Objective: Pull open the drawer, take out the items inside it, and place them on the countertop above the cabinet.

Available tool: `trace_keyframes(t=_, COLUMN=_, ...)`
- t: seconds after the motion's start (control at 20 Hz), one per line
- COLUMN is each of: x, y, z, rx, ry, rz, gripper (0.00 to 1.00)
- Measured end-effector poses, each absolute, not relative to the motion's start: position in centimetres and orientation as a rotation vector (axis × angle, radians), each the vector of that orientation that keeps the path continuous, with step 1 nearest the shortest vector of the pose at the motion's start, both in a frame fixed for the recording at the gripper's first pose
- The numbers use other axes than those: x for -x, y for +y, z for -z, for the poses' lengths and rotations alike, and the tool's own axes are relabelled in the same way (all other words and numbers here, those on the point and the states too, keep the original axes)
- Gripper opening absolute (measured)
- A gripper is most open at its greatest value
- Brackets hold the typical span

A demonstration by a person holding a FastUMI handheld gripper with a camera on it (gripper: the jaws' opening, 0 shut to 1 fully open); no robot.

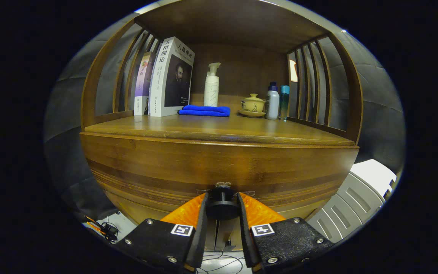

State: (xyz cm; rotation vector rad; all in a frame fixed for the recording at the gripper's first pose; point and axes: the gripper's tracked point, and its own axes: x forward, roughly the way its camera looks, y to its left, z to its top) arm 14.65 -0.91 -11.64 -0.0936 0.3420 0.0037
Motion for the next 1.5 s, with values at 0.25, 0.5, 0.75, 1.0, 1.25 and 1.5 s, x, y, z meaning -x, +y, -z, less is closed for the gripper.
trace_keyframes(t=0.25, x=-14.5, y=-0.9, z=11.4, rx=0.088, ry=0.340, rz=-0.028, gripper=0.41)
trace_keyframes(t=0.5, x=-12.9, y=-1.0, z=11.2, rx=0.080, ry=0.336, rz=-0.032, gripper=0.40)
trace_keyframes(t=0.75, x=-11.2, y=-1.0, z=11.1, rx=0.082, ry=0.348, rz=-0.036, gripper=0.40)
trace_keyframes(t=1.0, x=-9.0, y=-1.2, z=10.9, rx=0.090, ry=0.372, rz=-0.045, gripper=0.40)
trace_keyframes(t=1.25, x=-6.3, y=-1.5, z=10.8, rx=0.098, ry=0.411, rz=-0.030, gripper=0.39)
trace_keyframes(t=1.5, x=-3.6, y=-1.6, z=10.5, rx=0.098, ry=0.440, rz=-0.024, gripper=0.39)
